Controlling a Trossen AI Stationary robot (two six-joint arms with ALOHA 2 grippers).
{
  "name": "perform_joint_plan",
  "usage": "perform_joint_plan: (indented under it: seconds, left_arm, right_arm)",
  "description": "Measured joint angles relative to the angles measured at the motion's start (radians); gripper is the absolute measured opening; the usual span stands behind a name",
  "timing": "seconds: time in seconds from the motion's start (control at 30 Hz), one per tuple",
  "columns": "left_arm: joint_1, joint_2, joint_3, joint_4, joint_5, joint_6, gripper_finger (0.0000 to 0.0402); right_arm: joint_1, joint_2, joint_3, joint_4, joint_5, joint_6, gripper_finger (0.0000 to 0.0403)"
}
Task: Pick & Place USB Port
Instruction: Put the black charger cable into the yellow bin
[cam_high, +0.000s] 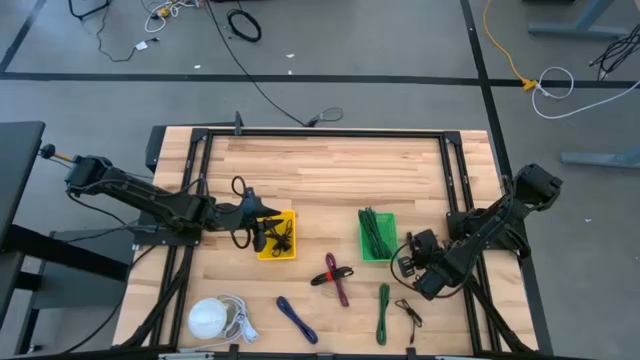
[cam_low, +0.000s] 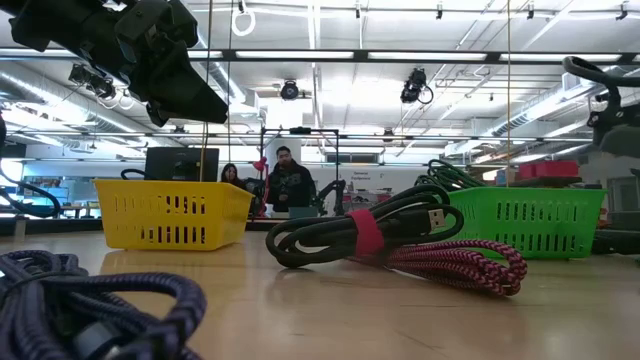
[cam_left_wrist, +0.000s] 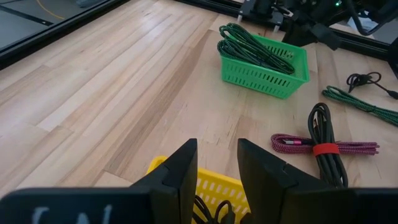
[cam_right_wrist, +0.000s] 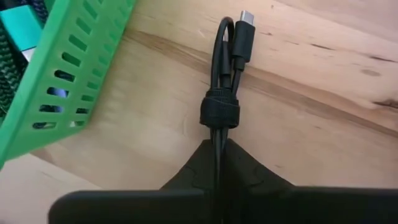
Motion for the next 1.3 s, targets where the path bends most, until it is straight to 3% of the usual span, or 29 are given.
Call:
perform_joint_plan:
  seconds: [0.33,0.57,0.83,1.03,1.3]
  left_arm:
    - [0.000,0.000,0.000,0.000,-0.002,0.001,0.0119]
    - [0.000,0.000,0.000,0.000,-0.012,0.000,0.0119]
    - [0.000,0.000,0.000,0.000,-0.011,-0.020,0.0119]
    - [0.000,0.000,0.000,0.000,-0.011,-0.027,0.0119]
    - [-0.001,0.000,0.000,0.035,-0.011,-0.017,0.0119]
  right_arm:
    - [-0.009,-0.055,-0.001,-0.108,0.008,0.015,0.0004]
    - [-0.009,-0.175,0.017,-0.133,0.137,-0.026,0.0002]
    - [-0.009,-0.223,0.224,-0.261,0.359,-0.242,0.0001]
    - [-0.009,-0.222,0.413,-0.289,0.537,-0.505,0.0001]
    - [-0.041,-0.222,0.619,-0.270,0.669,-0.837,0.0001]
